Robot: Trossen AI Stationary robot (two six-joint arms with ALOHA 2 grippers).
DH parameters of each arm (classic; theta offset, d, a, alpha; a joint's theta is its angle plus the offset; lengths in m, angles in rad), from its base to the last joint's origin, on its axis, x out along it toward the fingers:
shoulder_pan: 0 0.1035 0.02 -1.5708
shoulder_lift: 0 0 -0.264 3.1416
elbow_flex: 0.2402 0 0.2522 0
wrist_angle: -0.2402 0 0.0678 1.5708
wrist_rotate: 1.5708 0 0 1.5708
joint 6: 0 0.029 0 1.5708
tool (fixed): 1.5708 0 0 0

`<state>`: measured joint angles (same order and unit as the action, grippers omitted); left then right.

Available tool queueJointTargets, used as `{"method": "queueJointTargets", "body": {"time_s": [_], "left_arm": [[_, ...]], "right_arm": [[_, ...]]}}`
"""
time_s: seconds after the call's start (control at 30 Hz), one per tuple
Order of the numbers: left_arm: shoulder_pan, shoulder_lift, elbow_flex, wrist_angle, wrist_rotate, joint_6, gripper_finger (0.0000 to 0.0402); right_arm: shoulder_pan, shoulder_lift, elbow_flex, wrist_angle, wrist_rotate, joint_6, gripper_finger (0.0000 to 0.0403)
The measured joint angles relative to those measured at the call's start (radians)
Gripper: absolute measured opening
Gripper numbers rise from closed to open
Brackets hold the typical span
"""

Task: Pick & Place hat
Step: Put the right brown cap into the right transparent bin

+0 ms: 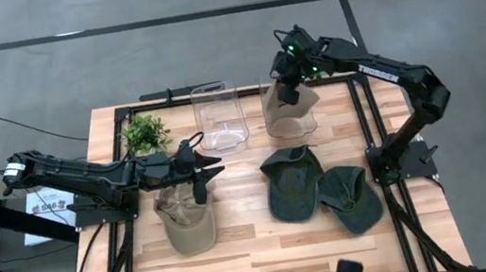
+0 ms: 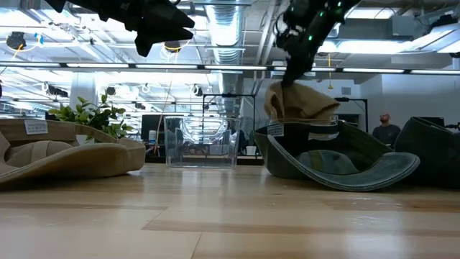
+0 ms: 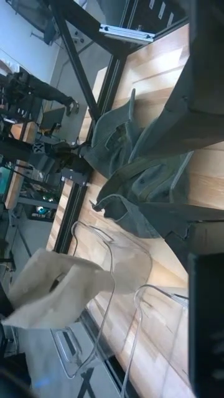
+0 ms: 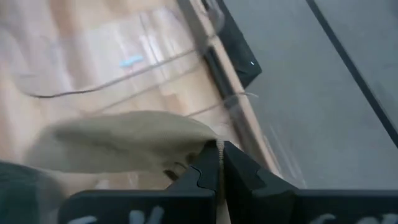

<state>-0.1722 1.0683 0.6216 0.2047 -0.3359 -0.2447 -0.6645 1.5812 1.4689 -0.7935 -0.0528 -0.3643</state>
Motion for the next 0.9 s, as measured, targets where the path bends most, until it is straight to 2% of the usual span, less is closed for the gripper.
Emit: {"method": "queueJointTargets", "body": {"time_s": [0.43, 0.67, 0.9], "left_arm": [[0.004, 0.000, 0.000, 0.006, 0.000, 0.002, 0.0122], [0.011, 0.000, 0.000, 0.013, 0.000, 0.004, 0.0122], [0.019, 0.000, 0.000, 0.014, 0.000, 0.004, 0.0122]], "right_arm": [[-0.165, 0.110, 0.002, 0.177, 0.001, -0.066, 0.0000], [-0.176, 0.166, 0.002, 0.281, 0.008, -0.119, 0.0000], [-0.167, 0.175, 0.002, 0.353, 0.098, -0.167, 0.0001]]}}
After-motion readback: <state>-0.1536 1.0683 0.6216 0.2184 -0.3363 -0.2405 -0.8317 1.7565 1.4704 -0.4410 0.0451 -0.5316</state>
